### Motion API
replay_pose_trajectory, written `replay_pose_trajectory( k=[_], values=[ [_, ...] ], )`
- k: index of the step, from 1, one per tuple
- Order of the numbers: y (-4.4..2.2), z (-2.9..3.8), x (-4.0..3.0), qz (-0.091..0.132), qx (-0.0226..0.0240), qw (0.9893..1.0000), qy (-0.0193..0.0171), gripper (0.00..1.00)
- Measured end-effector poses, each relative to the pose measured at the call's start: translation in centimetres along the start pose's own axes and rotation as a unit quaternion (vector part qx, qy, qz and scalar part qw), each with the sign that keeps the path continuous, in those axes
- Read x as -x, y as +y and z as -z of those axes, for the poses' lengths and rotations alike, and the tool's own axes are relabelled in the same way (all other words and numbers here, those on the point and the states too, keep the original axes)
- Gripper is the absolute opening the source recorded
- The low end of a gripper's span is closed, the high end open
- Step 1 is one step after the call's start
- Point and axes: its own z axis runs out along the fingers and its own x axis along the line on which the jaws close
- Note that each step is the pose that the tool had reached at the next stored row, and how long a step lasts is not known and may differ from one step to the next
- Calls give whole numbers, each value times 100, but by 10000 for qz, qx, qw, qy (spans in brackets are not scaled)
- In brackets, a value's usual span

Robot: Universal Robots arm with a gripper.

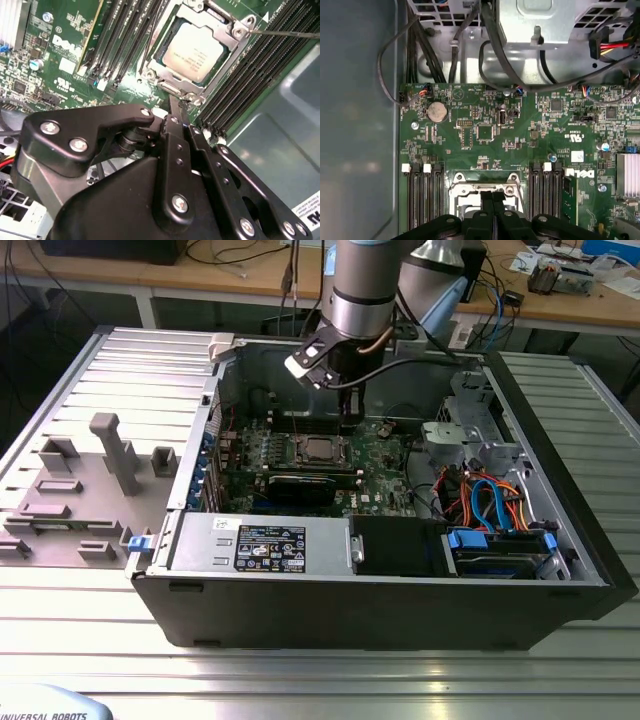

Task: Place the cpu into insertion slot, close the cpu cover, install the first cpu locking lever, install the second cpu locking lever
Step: 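Close the cpu cover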

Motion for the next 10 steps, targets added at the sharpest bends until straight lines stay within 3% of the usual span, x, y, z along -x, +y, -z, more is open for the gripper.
replay_pose_trajectory(
  k=[2, 8, 10],
  values=[
    [-86, -23, -1, -1, 0, 10000, 0, 11],
    [-257, -57, -3, -1, 0, 10000, 1, 11],
    [-282, -63, -3, -1, -2, 10000, 5, 11]
  ],
)
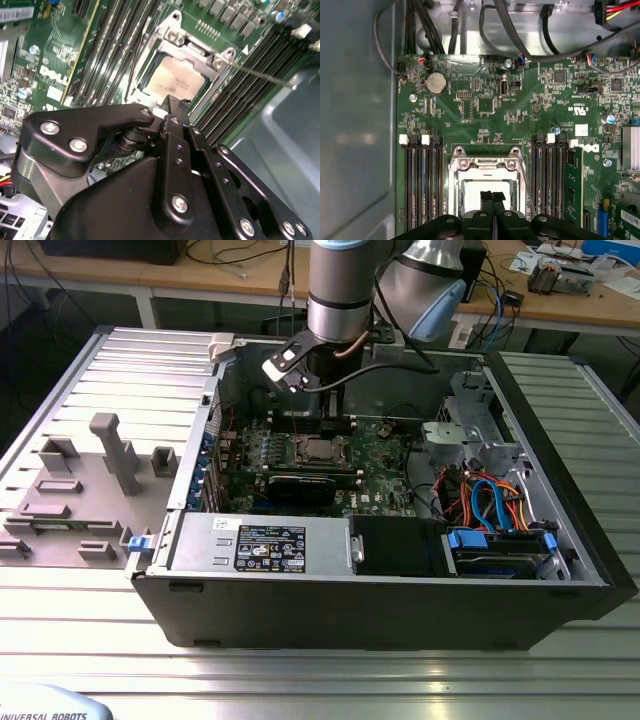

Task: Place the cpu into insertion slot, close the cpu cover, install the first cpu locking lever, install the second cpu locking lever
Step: 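Close the cpu cover, then install the first cpu locking lever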

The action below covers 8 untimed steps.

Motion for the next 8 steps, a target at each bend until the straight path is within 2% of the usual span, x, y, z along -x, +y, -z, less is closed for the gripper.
replay_pose_trajectory(
  k=[2, 8],
  values=[
    [-26, -4, 0, 0, -9, 10000, 6, 11],
    [-26, -5, 0, 1, -42, 10000, 6, 11]
  ],
)
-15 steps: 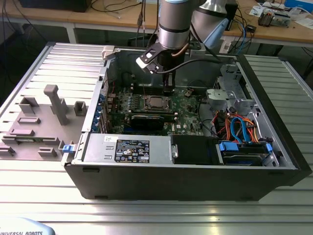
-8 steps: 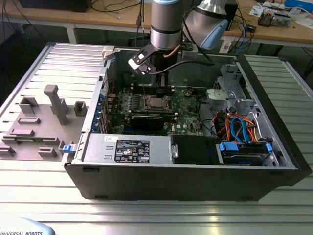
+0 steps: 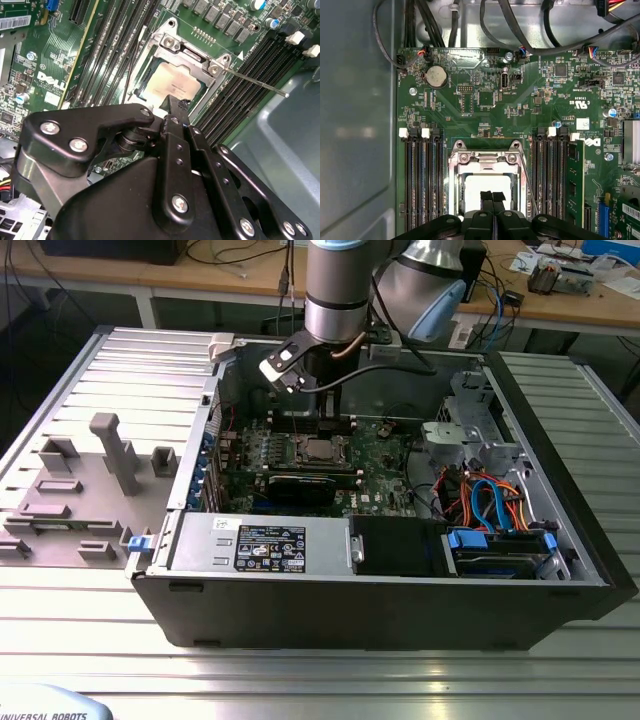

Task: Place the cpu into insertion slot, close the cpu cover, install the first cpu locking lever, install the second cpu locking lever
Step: 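Install the first cpu locking lever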

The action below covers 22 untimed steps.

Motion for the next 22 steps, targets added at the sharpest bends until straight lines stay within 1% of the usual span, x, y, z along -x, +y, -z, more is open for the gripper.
replay_pose_trajectory(
  k=[4, 14, 15, 18, 20, 22],
  values=[
    [0, 0, 0, 0, -16, 10000, 0, 11],
    [0, 1, 0, 0, -30, 10000, 1, 11],
    [1, 8, 0, 1, -29, 10000, 1, 11],
    [1, 70, 1, 1, -35, 10000, 0, 11],
    [2, 92, 1, 1, -41, 10000, 0, 11],
    [4, 118, 2, 3, -56, 10000, 0, 11]
  ],
)
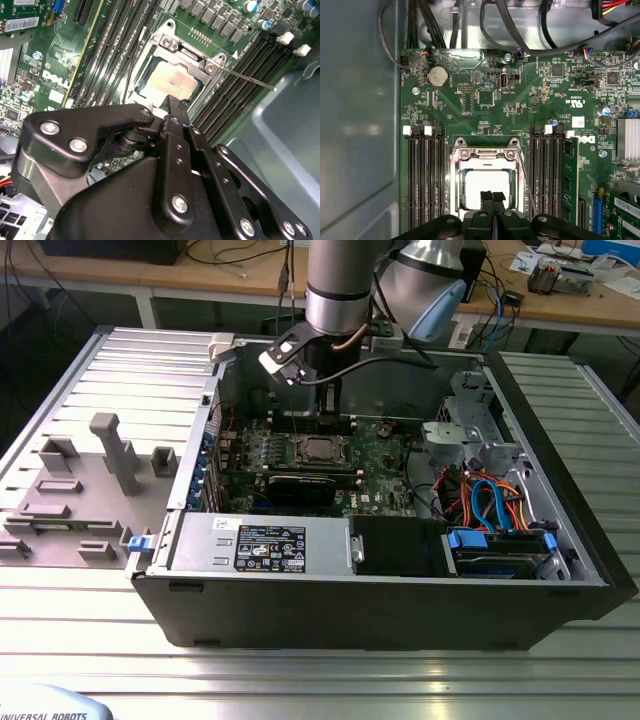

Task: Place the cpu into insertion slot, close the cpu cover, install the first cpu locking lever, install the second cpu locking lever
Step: 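Install the first cpu locking lever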

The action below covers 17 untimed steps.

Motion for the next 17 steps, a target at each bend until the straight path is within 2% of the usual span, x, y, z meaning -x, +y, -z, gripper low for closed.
replay_pose_trajectory(
  k=[2, 4, 6, 7, 9, 13, 14, 15, 17],
  values=[
    [0, 3, 0, 67, -4, 10000, 0, 11],
    [0, 2, 0, 297, -2, 9996, -1, 11],
    [0, -2, 0, 602, 3, 9982, -2, 11],
    [0, -5, 0, 787, 6, 9969, -3, 11],
    [0, -6, 0, 993, 9, 9951, -3, 11],
    [0, -10, 0, 1404, 16, 9901, -4, 11],
    [0, -11, 0, 1528, 18, 9883, -4, 11],
    [0, -12, 0, 1611, 19, 9869, -4, 11],
    [0, -14, 0, 1956, 24, 9807, -7, 11]
  ],
)
